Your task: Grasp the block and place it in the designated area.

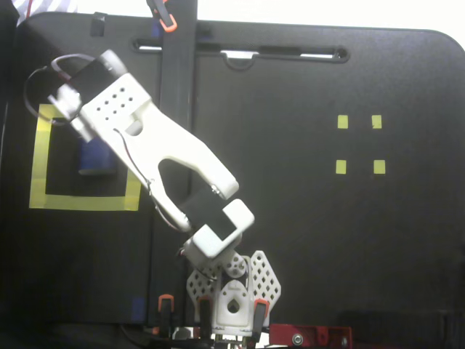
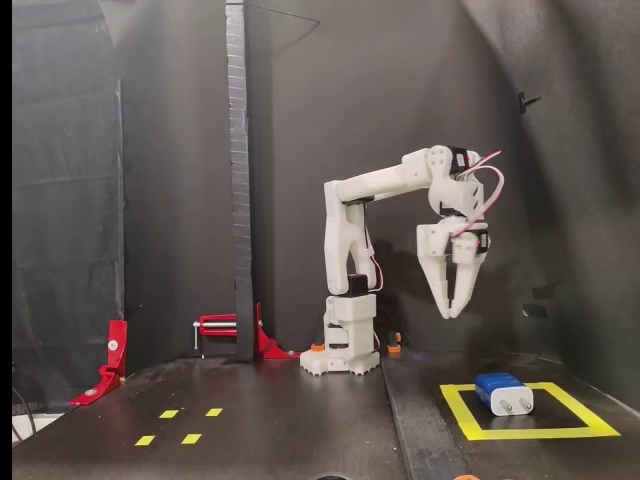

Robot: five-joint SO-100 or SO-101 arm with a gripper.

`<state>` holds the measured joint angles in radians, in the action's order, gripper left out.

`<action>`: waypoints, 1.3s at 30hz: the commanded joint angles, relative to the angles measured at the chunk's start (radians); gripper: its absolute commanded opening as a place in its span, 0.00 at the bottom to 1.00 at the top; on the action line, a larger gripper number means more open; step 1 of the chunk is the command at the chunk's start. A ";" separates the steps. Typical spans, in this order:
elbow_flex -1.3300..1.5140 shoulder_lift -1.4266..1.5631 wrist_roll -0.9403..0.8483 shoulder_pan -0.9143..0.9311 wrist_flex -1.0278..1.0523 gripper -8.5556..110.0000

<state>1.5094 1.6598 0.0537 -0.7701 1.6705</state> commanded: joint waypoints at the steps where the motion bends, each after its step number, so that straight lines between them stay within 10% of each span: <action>1: -0.041 0.041 0.067 0.023 -0.012 0.07; 15: -0.041 0.040 0.075 0.106 -0.023 0.07; 39: -0.032 0.037 -0.153 0.813 -0.025 0.07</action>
<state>1.5094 1.6521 -0.0890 0.0199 1.6398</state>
